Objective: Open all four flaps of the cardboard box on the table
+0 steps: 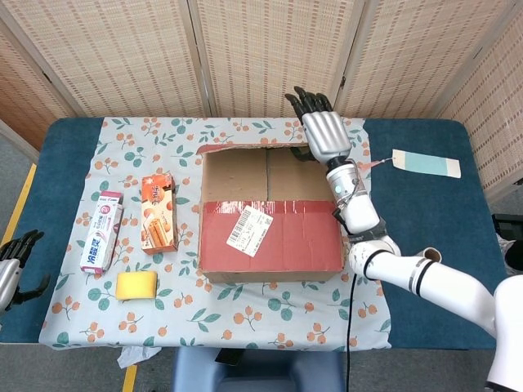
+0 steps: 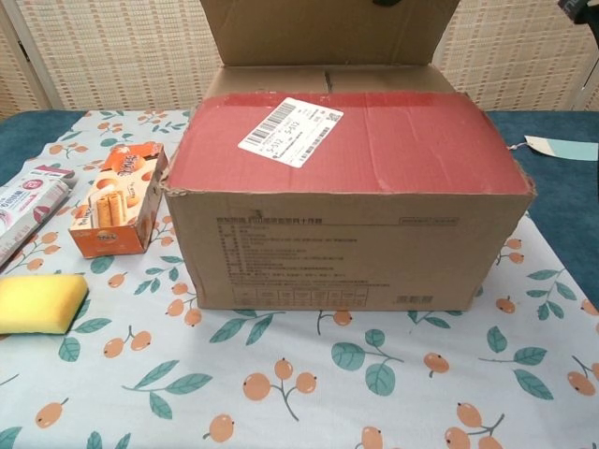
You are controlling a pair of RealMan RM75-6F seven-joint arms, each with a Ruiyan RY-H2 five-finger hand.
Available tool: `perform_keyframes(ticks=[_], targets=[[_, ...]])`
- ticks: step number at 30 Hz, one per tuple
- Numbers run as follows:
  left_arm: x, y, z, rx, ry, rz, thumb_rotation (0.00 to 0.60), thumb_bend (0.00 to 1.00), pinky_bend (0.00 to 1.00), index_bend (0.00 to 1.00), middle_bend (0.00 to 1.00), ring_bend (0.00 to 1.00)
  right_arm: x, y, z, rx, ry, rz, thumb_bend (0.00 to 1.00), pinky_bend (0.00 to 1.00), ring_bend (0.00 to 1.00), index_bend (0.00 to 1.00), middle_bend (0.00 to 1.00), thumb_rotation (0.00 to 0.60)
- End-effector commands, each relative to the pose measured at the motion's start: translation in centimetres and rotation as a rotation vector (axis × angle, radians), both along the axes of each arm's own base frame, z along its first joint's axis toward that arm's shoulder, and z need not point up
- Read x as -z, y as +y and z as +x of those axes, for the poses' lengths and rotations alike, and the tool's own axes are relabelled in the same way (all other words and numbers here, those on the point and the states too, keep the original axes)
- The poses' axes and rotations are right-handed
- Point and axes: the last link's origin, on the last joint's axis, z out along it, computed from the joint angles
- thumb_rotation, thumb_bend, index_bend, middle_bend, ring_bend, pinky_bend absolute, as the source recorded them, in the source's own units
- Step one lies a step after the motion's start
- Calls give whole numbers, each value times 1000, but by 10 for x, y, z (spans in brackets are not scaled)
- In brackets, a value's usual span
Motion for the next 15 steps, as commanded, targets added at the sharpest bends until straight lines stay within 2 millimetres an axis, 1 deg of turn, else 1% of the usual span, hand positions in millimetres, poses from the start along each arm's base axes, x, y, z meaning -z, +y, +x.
perform_keyframes(ticks=[1,4,8,12,15], targets=[[-1,-1,0,1,-2,3,600,487,17,18,74,87,-6,-13,6,25,-9,-21,347,0,0,0,0,600],[-2,-1,-1,0,-1,3,600,487,18,18,74,87,-11,-27,11,50,-18,-36,346,0,0,0,0,600],[-1,4,-7,-30,-5,-4,600,487,20,18,75,87,-14,-49,10,93,-41,-48,347,0,0,0,0,600],[-2,10,-14,-66,-12,2,600,487,25,18,74,84,-14,-68,0,135,-69,-35,347,0,0,0,0,600],[-2,11,-16,-76,-12,-2,600,488,29,18,74,83,-9,-75,-9,154,-84,-5,347,0,0,0,0,600]])
